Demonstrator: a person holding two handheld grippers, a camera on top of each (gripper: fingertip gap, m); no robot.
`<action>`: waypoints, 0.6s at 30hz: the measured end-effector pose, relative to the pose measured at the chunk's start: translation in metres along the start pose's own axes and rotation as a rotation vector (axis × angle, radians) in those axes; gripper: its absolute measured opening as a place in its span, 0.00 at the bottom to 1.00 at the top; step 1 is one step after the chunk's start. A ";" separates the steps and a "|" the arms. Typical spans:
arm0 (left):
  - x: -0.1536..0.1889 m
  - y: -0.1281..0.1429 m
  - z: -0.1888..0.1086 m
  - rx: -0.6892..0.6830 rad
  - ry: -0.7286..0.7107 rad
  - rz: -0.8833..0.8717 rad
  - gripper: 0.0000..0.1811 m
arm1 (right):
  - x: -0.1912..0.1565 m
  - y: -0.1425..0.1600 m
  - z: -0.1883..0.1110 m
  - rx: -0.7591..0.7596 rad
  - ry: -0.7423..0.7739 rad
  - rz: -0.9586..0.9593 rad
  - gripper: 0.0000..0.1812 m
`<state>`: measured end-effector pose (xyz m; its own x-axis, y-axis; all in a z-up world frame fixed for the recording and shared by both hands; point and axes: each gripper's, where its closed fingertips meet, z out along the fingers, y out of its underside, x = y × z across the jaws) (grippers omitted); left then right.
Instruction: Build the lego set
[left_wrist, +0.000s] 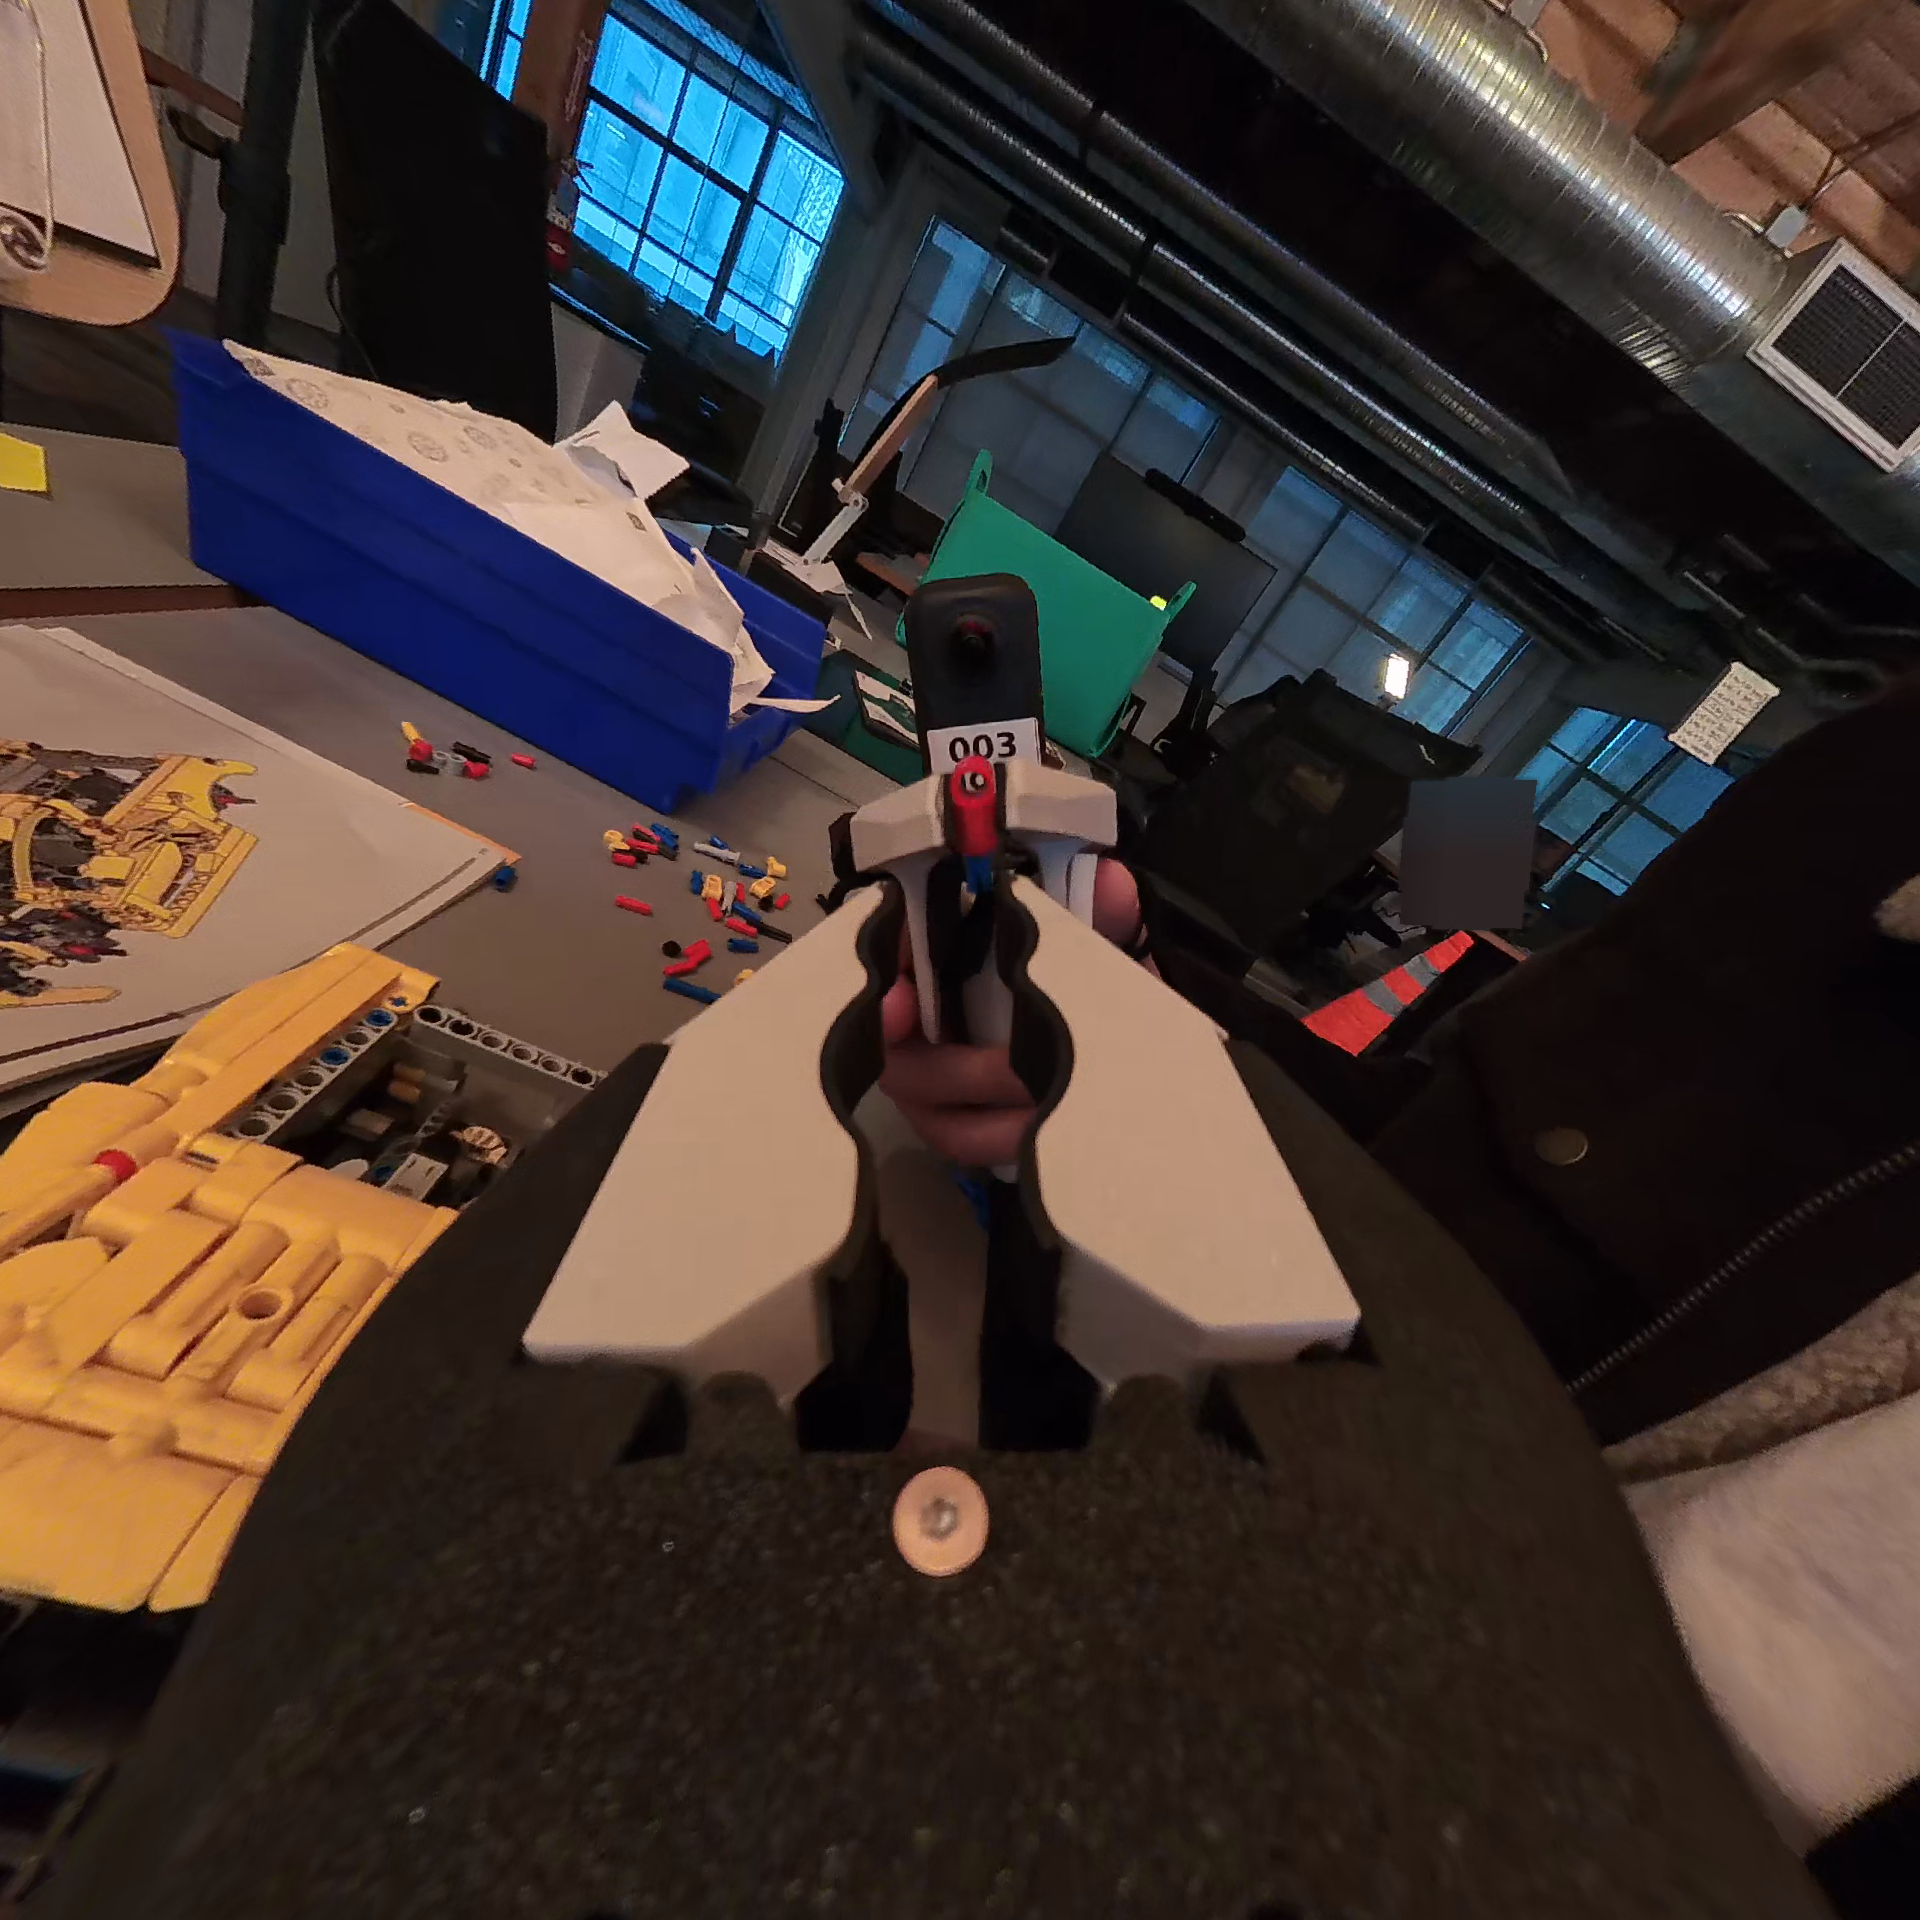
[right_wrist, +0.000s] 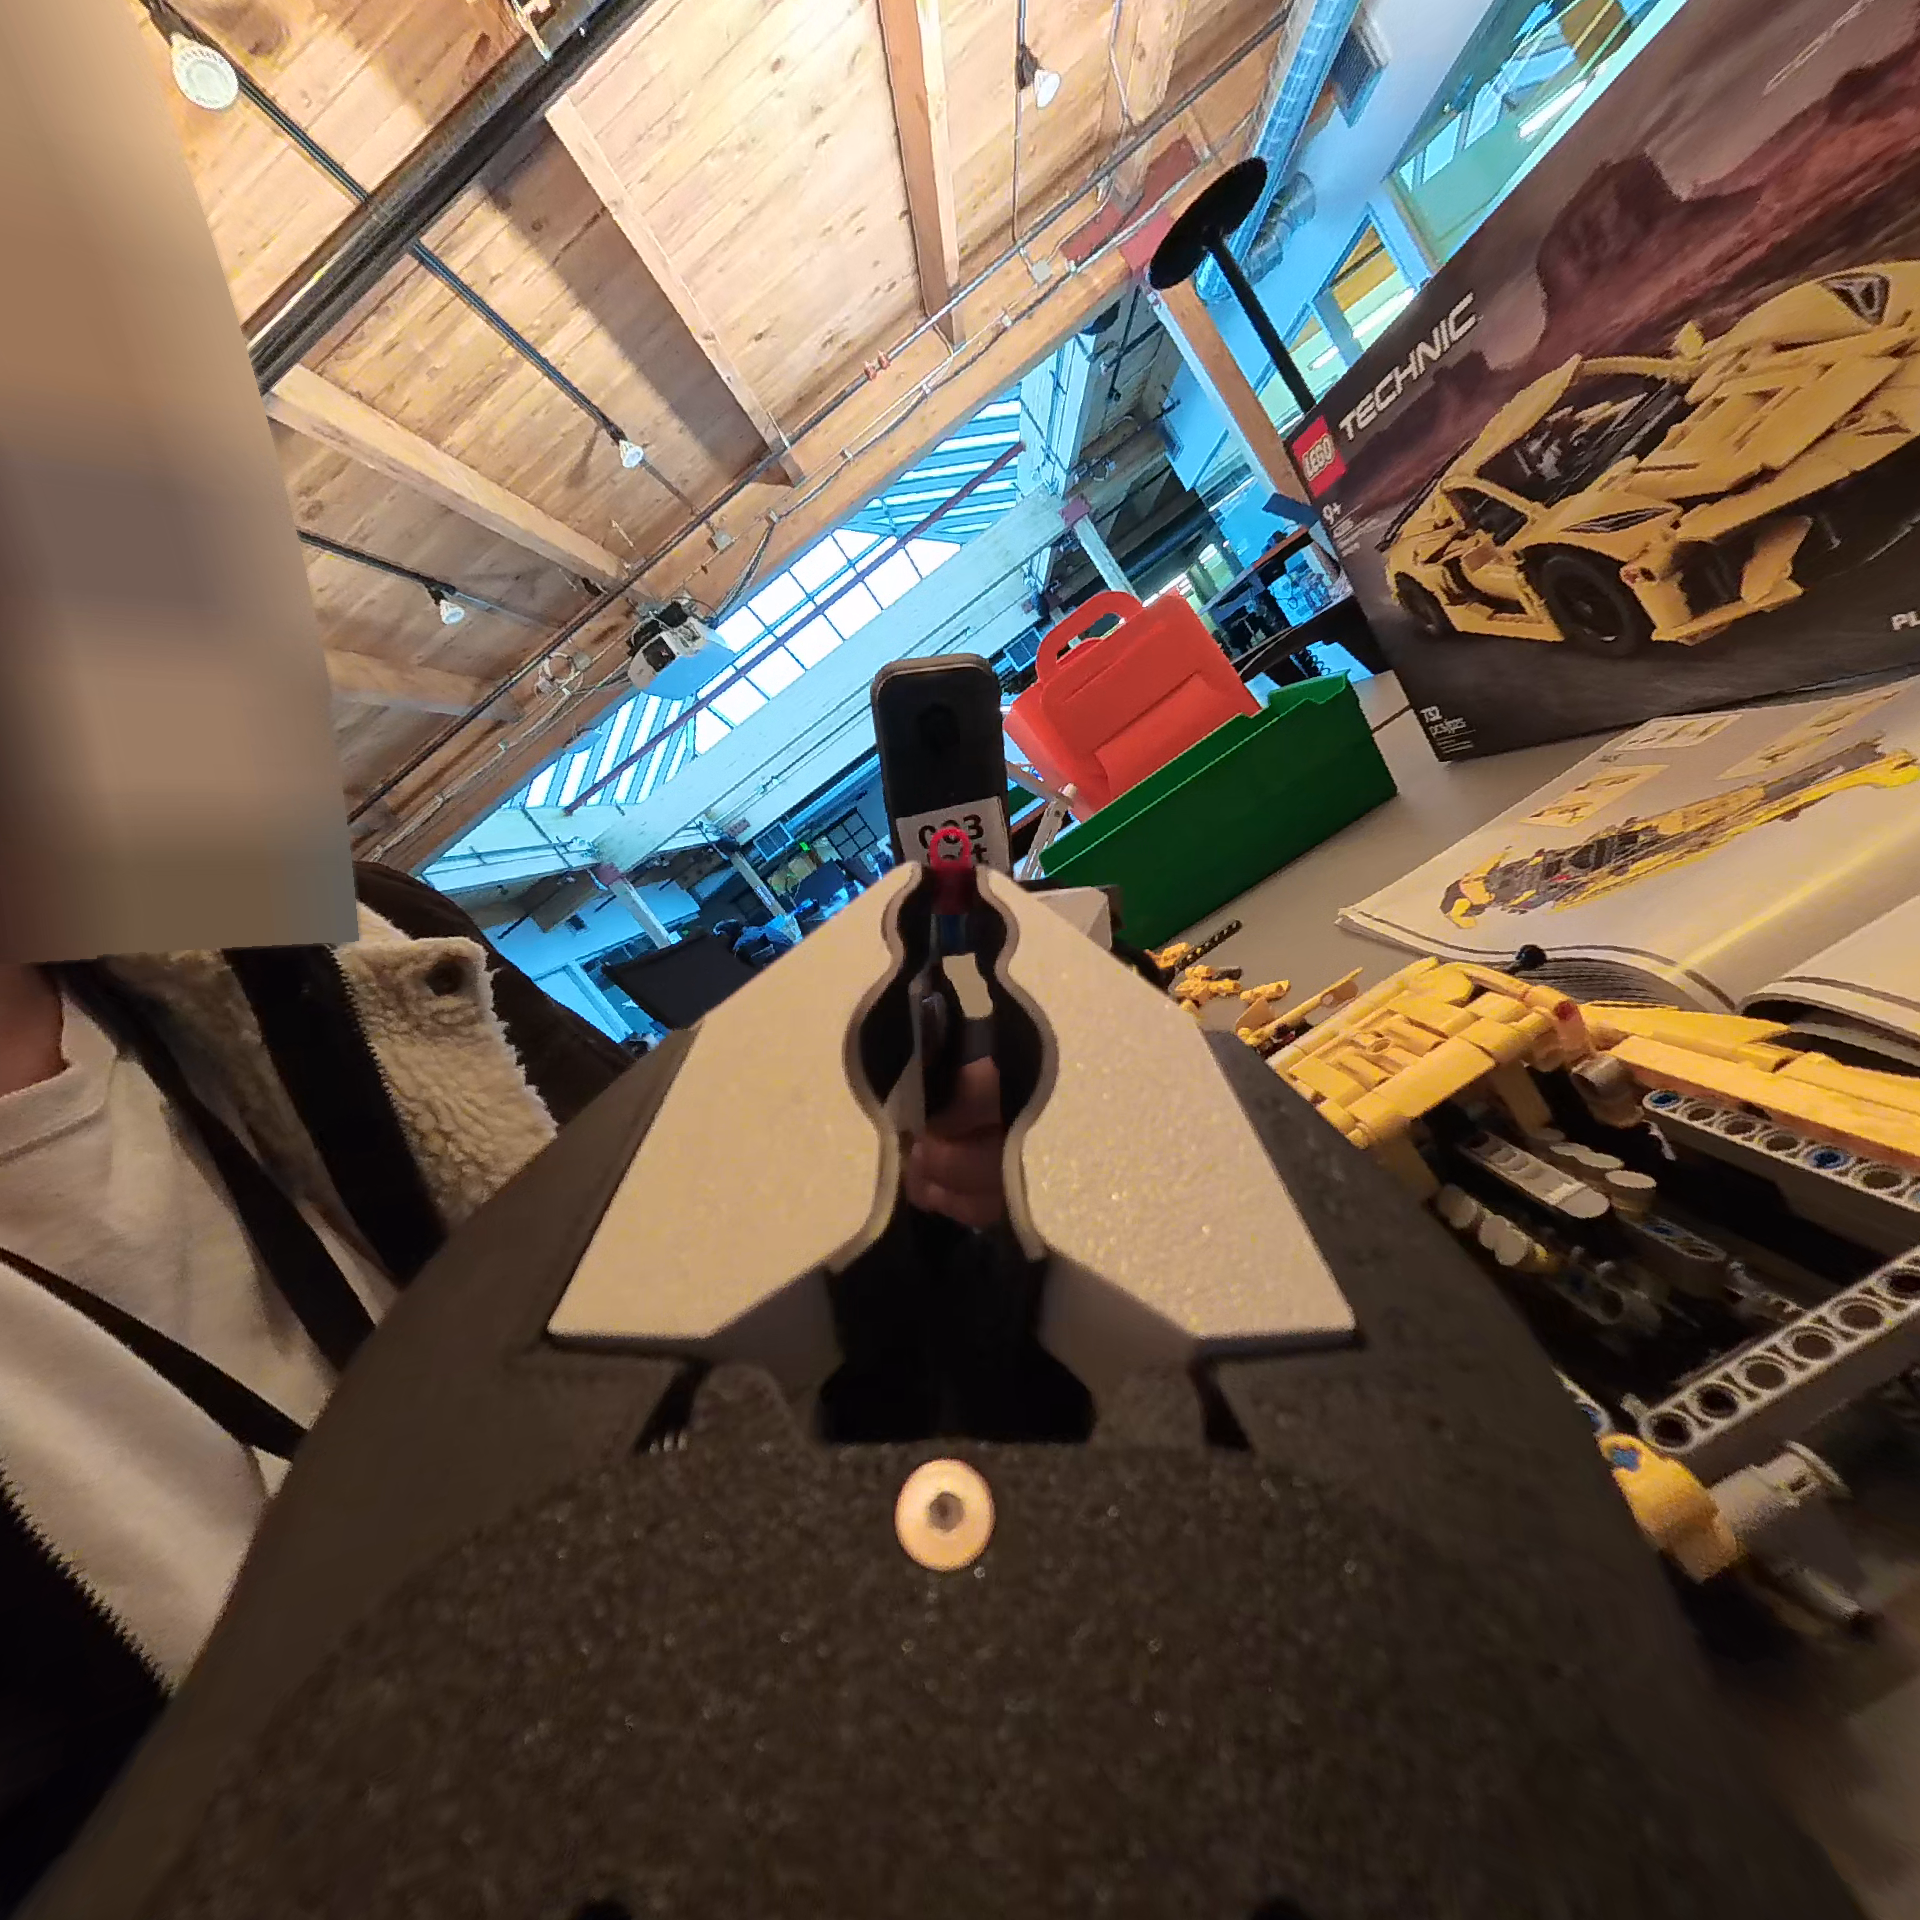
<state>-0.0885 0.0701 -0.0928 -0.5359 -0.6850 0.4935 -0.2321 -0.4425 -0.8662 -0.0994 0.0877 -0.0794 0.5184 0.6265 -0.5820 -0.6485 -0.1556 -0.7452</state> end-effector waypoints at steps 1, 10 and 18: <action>0.000 0.000 0.000 0.000 0.000 0.002 0.09 | 0.000 0.001 0.001 -0.007 0.001 -0.003 0.03; 0.009 0.003 -0.004 -0.021 0.056 0.008 0.02 | -0.001 0.007 0.003 -0.047 0.002 -0.024 0.03; 0.009 0.007 -0.004 -0.043 0.063 0.007 0.02 | -0.003 0.003 0.000 -0.035 -0.020 0.017 0.04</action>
<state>-0.0986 0.0633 -0.0943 -0.5876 -0.6496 0.4824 -0.2622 -0.4112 -0.8730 -0.1031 0.0855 -0.0802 0.4965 0.6384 -0.5883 -0.6371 -0.1923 -0.7464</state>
